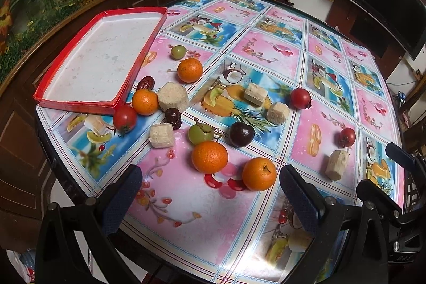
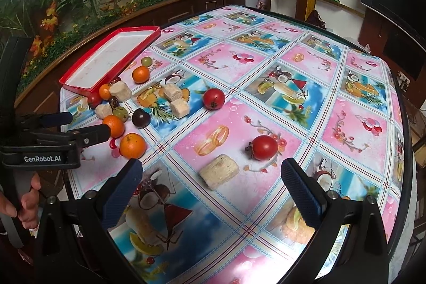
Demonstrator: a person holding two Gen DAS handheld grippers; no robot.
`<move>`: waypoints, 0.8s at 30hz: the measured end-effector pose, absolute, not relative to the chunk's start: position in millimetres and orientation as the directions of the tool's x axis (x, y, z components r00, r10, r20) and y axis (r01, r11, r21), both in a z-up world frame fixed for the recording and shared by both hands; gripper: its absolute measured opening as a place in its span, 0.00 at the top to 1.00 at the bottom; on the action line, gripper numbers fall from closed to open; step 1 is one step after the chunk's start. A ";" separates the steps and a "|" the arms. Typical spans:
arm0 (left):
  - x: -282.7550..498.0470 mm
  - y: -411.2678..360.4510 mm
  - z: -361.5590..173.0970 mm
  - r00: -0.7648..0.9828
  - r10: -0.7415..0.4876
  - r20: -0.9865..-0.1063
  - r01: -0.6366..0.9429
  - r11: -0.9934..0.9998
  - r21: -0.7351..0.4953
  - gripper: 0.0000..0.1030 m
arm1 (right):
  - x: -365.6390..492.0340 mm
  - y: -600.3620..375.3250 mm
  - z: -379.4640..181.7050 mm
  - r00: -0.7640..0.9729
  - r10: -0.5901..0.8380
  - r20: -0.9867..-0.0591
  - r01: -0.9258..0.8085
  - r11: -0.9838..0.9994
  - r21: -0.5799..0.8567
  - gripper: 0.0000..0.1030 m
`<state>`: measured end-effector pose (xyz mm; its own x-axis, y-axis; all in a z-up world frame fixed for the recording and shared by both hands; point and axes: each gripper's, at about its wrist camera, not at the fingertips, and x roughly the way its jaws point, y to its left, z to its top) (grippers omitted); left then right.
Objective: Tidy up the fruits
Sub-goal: 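Move left tool toward an orange while right tool moves toward a cream cylindrical block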
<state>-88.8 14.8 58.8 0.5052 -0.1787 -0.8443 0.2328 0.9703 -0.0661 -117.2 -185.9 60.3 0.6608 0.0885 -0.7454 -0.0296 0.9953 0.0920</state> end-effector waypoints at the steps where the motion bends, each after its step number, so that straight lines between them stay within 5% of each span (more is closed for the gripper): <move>1: -89.0 15.1 58.5 0.505 -0.180 -0.844 0.233 0.970 -0.067 0.01 | -117.3 -185.8 60.4 0.662 0.087 -0.744 -0.030 0.996 0.090 0.00; 24: -69.7 39.8 45.1 0.444 -0.177 -0.878 0.147 0.981 -0.123 0.01 | -109.5 -180.2 49.6 0.620 0.097 -0.778 -0.043 0.995 0.089 0.00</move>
